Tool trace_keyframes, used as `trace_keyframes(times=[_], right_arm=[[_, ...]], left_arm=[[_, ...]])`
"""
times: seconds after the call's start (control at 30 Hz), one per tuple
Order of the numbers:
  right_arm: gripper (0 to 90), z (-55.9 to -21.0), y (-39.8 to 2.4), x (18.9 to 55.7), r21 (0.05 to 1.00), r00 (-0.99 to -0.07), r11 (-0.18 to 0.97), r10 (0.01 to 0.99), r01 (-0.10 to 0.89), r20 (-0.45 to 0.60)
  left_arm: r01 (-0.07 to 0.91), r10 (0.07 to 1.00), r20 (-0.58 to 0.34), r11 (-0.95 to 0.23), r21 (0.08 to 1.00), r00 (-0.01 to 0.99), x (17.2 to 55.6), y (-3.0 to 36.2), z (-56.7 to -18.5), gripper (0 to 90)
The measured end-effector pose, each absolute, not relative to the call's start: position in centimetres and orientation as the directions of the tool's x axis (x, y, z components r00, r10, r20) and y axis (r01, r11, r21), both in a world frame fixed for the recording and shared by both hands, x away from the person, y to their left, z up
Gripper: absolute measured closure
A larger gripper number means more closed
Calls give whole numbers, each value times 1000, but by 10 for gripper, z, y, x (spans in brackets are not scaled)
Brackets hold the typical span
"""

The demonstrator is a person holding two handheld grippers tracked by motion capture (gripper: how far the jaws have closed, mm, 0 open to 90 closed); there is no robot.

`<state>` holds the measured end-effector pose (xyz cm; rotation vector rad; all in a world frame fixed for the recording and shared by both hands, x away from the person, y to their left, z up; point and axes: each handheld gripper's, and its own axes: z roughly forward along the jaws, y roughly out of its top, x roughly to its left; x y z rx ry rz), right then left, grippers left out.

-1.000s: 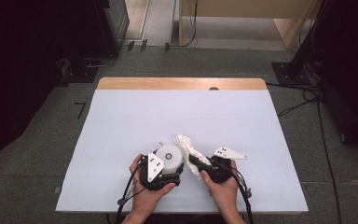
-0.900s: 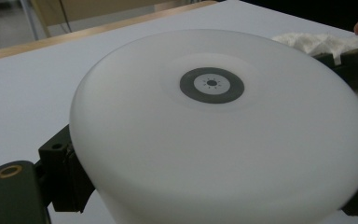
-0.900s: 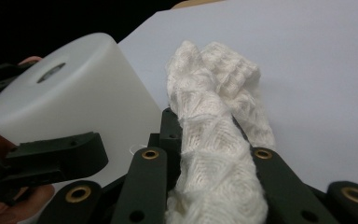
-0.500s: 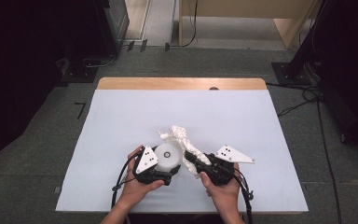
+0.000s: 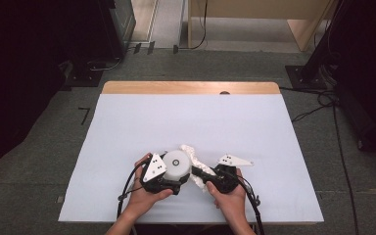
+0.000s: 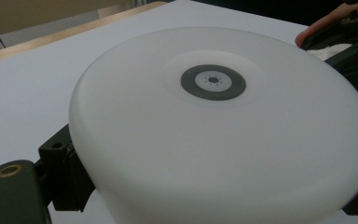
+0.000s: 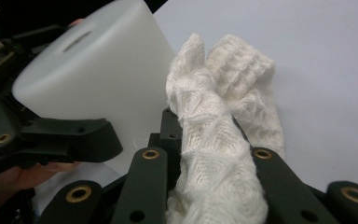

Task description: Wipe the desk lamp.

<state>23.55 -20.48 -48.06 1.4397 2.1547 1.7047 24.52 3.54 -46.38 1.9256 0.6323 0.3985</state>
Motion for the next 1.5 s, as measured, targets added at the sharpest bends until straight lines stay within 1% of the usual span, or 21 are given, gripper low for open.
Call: trace_keyframes(times=[0.07, 0.13, 0.33, 0.4, 0.57, 0.73, 0.8, 0.87, 0.93, 1.0, 1.03, 1.1, 1.23, 1.3, 1.33, 1.4, 1.5], right_arm=[[768, -482, -205, 236, 778, -563, -37, 669, 627, 486], [768, -477, -205, 235, 792, -568, -42, 673, 610, 473], [768, -444, -208, 225, 853, -617, -89, 652, 515, 441], [768, -441, -209, 224, 858, -625, -88, 649, 506, 435], [768, -461, -206, 227, 833, -599, -68, 663, 549, 449], [768, -485, -205, 234, 776, -563, -32, 670, 630, 485], [767, -484, -206, 235, 773, -560, -28, 673, 634, 484], [766, -482, -208, 235, 788, -562, -31, 683, 615, 466], [765, -481, -211, 235, 793, -556, -44, 690, 607, 463], [765, -479, -218, 236, 796, -540, -64, 702, 603, 465], [765, -479, -220, 236, 796, -534, -71, 705, 601, 466], [765, -477, -225, 237, 798, -521, -90, 713, 596, 469], [765, -475, -230, 236, 805, -508, -109, 725, 583, 465], [765, -474, -229, 236, 811, -511, -109, 726, 575, 460], [765, -474, -228, 235, 814, -514, -105, 727, 572, 455], [765, -474, -225, 234, 815, -521, -90, 728, 572, 446], [764, -475, -222, 234, 817, -529, -80, 726, 571, 440]], left_arm=[[249, 590, -3, -337, 908, 807, 245, 36, -464, 86], [249, 589, -5, -334, 909, 808, 245, 36, -465, 86], [250, 586, -8, -332, 909, 810, 246, 36, -465, 86], [250, 587, -8, -332, 909, 810, 246, 36, -465, 86], [253, 588, -9, -334, 908, 809, 246, 36, -465, 86], [252, 588, -10, -331, 909, 808, 246, 36, -465, 85], [250, 588, -9, -331, 910, 809, 246, 36, -465, 85], [250, 588, -9, -330, 910, 809, 245, 36, -465, 83], [254, 607, -1, -331, 909, 795, 243, 34, -465, 77], [259, 638, 12, -330, 908, 770, 240, 32, -465, 23], [269, 656, 3, -315, 910, 755, 238, 32, -465, 14], [291, 705, -11, -279, 915, 709, 232, 29, -465, 13], [333, 797, 8, -261, 906, 604, 223, 14, -468, 14], [354, 816, 7, -259, 898, 579, 221, 11, -469, 21], [355, 818, 7, -257, 899, 575, 221, 11, -469, 55], [350, 813, 3, -254, 902, 582, 221, 12, -470, 82], [343, 795, 10, -273, 899, 607, 224, 15, -469, 84]])
